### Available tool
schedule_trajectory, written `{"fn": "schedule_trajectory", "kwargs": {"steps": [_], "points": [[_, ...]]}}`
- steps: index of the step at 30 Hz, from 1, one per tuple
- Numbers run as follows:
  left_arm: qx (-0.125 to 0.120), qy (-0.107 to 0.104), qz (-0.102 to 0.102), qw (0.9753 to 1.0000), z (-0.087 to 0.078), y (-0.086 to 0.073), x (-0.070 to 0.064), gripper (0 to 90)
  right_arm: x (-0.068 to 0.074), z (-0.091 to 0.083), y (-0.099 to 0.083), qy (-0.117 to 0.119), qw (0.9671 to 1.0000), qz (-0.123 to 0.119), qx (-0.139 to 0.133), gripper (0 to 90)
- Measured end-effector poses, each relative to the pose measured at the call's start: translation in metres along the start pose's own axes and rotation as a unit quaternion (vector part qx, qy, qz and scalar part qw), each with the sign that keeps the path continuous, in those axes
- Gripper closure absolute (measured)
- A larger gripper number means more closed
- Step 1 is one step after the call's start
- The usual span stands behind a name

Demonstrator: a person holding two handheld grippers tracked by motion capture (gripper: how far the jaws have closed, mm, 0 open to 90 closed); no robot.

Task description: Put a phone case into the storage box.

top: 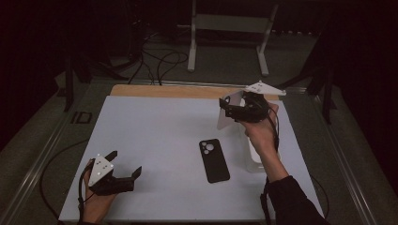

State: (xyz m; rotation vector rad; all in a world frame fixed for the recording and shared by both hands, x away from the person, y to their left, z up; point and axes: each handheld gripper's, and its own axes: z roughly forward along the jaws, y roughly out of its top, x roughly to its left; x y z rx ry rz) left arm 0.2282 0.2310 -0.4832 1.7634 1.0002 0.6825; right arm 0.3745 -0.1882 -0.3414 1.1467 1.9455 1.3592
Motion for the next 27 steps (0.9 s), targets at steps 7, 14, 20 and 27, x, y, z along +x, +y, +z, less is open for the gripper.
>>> {"fn": "schedule_trajectory", "kwargs": {"steps": [7, 14, 20, 27], "points": [[0.001, 0.001, 0.002, 1.0000, 0.000, 0.000, 0.000, 0.0, -0.007, 0.003, 0.005, -0.010, 1.0000, -0.001, -0.001, 16.8], [0.003, 0.002, 0.004, 1.0000, 0.000, 0.000, -0.001, 0.0, -0.015, 0.006, 0.008, -0.022, 0.9998, 0.002, 0.000, 16.7], [0.004, 0.003, 0.004, 1.0000, 0.001, 0.000, -0.001, 0.0, -0.024, 0.009, 0.009, -0.033, 0.9994, 0.007, 0.001, 16.7], [0.004, 0.003, 0.004, 1.0000, 0.001, 0.000, -0.001, 0.0, -0.034, 0.012, 0.009, -0.046, 0.9988, 0.016, -0.001, 16.7]]}}
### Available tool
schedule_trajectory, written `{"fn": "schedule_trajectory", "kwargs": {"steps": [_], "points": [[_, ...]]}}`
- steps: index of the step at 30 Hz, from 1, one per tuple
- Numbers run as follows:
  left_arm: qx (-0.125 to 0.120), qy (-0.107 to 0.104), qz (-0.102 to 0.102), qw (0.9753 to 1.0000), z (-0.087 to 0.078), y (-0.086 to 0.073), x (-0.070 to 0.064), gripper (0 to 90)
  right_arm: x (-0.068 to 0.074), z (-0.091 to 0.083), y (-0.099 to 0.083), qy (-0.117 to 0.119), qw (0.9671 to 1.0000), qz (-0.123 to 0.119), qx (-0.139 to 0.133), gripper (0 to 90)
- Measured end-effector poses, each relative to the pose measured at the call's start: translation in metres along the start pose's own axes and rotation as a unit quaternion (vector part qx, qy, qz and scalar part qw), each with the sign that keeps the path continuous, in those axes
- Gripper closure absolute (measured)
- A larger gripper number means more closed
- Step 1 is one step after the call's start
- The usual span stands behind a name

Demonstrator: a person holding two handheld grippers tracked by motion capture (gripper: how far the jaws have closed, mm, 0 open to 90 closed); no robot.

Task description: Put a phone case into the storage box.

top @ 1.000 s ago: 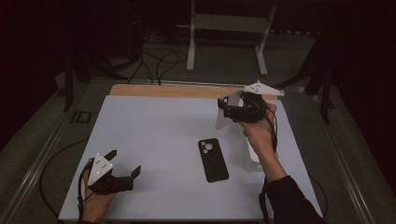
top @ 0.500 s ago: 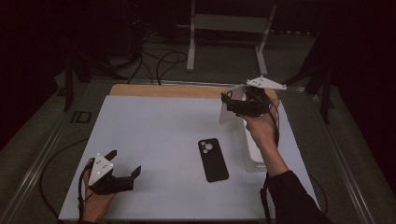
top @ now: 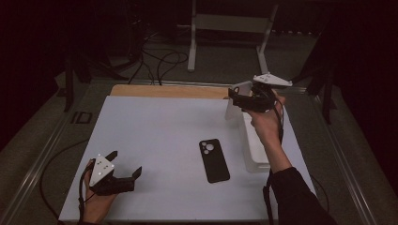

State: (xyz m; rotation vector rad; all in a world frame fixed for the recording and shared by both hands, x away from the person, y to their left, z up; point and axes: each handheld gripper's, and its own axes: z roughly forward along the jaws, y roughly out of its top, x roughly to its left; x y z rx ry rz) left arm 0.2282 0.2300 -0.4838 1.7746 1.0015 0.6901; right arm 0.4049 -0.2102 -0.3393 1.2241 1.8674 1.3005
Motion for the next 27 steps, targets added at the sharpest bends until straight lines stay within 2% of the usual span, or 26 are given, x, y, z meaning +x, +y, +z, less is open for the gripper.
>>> {"fn": "schedule_trajectory", "kwargs": {"steps": [16, 27], "points": [[-0.001, 0.000, 0.000, 1.0000, 0.000, 0.000, 0.000, 0.0, -0.020, 0.008, 0.003, -0.036, 0.9993, 0.012, 0.004, 16.7], [-0.002, 0.001, 0.000, 1.0000, -0.001, 0.000, 0.000, 0.0, -0.044, 0.016, -0.002, -0.076, 0.9965, 0.030, 0.014, 16.7]]}}
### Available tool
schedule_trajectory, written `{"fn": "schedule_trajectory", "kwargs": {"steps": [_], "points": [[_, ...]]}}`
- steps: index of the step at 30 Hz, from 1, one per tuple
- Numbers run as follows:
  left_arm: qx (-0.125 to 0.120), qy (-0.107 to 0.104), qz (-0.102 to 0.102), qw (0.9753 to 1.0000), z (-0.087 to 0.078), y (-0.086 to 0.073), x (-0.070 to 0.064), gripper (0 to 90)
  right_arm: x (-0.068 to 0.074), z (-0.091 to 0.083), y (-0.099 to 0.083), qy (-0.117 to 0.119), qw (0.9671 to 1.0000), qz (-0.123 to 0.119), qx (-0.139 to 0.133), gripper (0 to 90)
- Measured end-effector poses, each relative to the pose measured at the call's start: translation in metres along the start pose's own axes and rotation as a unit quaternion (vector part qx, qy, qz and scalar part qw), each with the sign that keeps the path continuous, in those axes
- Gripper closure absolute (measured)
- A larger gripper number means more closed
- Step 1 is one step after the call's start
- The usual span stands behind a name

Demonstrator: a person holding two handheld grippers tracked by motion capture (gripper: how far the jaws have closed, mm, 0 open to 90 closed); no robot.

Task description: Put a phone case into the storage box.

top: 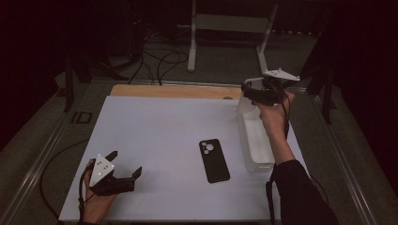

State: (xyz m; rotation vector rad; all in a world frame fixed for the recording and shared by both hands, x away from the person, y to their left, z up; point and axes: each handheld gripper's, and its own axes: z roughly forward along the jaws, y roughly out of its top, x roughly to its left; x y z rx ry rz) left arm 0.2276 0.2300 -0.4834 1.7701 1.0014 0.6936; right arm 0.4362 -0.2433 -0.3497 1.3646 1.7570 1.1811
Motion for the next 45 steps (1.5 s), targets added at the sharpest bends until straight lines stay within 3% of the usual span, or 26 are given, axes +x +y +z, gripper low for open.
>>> {"fn": "schedule_trajectory", "kwargs": {"steps": [17, 29, 45], "points": [[-0.002, 0.002, 0.000, 1.0000, -0.001, 0.000, 0.000, 0.0, -0.029, 0.020, -0.009, -0.057, 0.9976, 0.030, 0.026, 16.7], [-0.004, 0.002, -0.001, 1.0000, -0.002, 0.000, 0.001, 0.0, -0.031, 0.048, -0.024, -0.077, 0.9942, 0.045, 0.060, 16.6], [-0.003, 0.001, -0.003, 1.0000, -0.002, -0.001, 0.001, 0.0, -0.031, 0.074, -0.046, -0.097, 0.9887, 0.045, 0.105, 16.5]]}}
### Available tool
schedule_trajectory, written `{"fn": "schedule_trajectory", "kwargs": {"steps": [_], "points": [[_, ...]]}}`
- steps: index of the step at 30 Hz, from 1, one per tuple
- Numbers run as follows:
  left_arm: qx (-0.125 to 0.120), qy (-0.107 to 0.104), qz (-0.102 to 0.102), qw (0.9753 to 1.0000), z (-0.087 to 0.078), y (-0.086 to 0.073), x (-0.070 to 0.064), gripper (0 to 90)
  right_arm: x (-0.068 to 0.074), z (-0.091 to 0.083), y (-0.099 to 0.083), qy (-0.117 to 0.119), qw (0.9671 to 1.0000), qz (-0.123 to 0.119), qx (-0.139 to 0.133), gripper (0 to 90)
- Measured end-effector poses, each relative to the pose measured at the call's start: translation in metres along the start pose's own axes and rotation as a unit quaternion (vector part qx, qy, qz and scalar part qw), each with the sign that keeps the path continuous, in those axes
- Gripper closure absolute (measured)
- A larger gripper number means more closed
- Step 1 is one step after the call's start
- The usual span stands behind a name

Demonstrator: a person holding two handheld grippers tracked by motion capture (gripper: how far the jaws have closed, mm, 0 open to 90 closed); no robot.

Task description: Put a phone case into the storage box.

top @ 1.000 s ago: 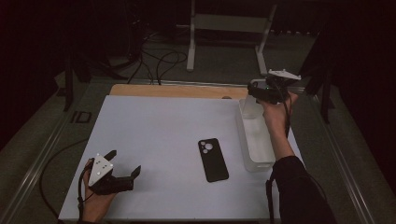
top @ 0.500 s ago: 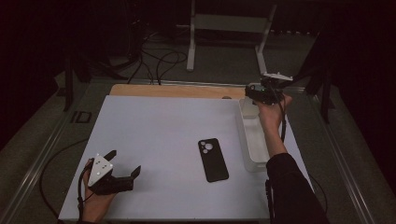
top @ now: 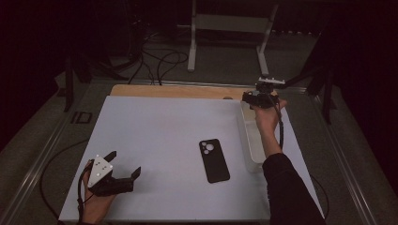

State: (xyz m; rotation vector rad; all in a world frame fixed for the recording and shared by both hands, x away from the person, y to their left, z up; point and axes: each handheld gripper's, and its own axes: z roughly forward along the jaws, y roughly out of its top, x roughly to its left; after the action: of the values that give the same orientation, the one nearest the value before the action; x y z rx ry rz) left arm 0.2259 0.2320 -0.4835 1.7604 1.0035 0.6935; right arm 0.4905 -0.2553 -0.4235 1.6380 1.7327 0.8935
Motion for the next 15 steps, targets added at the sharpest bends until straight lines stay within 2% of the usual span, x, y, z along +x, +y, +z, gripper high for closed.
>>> {"fn": "schedule_trajectory", "kwargs": {"steps": [5, 8, 15], "points": [[0.000, 0.000, 0.000, 1.0000, 0.000, 0.000, 0.000, 0.0, 0.001, 0.004, -0.002, -0.008, 0.9999, -0.008, 0.010, 16.5], [0.000, 0.000, -0.001, 1.0000, 0.000, 0.000, 0.000, 0.0, 0.002, 0.009, -0.004, -0.011, 0.9997, -0.005, 0.022, 16.5], [0.001, 0.001, 0.000, 1.0000, 0.000, 0.000, 0.000, 0.0, 0.003, 0.013, -0.003, -0.010, 0.9995, -0.013, 0.026, 15.7]]}}
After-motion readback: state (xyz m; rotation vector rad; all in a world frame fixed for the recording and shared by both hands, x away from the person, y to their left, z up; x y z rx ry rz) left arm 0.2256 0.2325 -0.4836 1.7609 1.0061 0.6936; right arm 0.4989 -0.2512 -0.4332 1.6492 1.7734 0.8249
